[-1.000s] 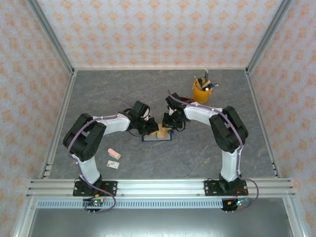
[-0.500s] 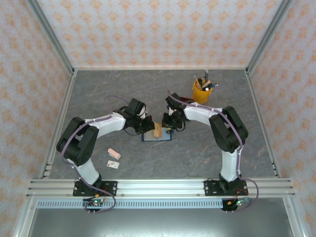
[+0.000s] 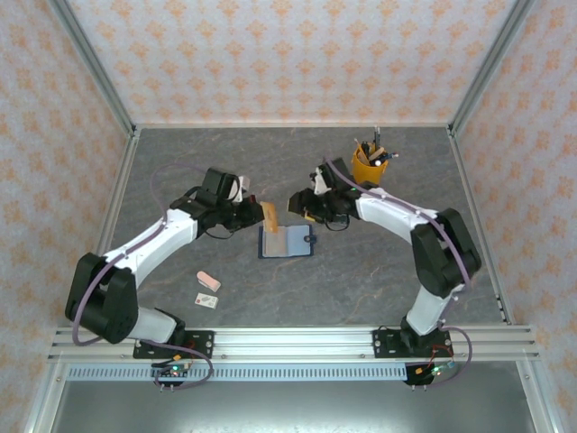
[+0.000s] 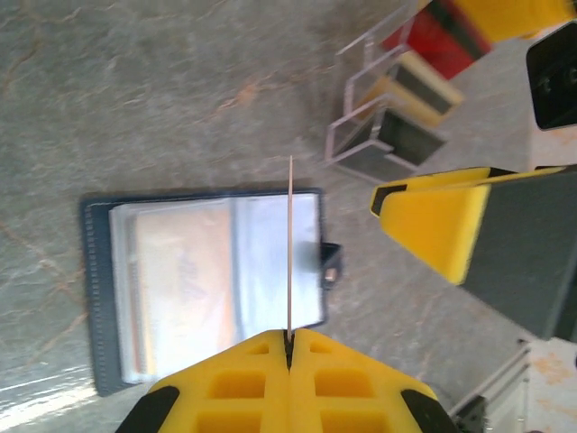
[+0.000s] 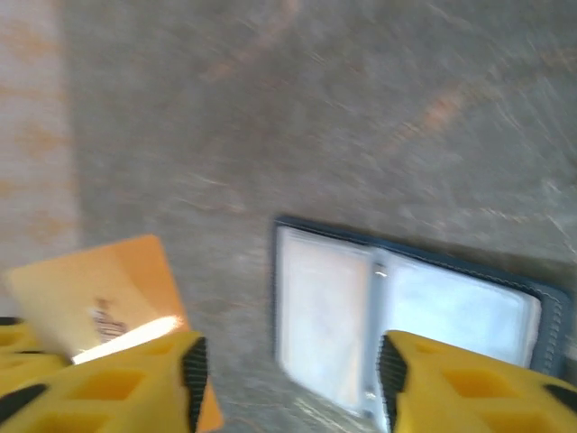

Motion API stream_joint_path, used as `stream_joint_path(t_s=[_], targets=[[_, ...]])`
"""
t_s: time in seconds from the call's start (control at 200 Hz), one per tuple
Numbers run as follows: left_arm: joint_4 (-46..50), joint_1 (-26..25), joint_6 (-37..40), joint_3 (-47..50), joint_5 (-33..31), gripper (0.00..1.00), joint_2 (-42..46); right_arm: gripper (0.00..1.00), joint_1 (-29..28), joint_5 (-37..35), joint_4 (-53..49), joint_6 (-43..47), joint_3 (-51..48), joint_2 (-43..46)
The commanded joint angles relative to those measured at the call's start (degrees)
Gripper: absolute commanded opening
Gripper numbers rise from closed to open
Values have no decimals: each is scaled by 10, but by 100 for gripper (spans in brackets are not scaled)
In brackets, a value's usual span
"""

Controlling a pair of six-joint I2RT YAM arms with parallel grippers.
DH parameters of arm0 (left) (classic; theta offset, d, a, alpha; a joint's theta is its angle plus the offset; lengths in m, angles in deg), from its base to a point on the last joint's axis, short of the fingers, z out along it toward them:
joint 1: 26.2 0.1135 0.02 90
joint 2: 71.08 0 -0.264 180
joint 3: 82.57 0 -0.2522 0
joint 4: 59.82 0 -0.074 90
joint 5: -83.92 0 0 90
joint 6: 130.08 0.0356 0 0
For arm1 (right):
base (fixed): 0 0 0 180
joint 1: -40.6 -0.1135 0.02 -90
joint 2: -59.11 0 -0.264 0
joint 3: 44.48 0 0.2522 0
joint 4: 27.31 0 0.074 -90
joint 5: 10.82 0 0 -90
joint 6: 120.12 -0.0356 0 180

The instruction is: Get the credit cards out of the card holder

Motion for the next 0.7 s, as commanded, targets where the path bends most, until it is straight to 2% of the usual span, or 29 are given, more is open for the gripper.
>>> stream_joint_path(t_s=[0.0,0.2,0.37,0.515,0.696], targets=[[-69,1,-55,9,37,0,29,61,14,65,89,-44,-22,32],[-148,1,-126,15,75,0,57,74,31,133,218,-133,-59,59],[-201,1,-175,22,101,0,62,76,36,174,288,-182,-65,63],[-214,2,-191,24,104,0,62,70,36,199,335,-214,-71,63],[-209,1,-193,24,100,0,63,56,36,210,354,-225,-79,73]])
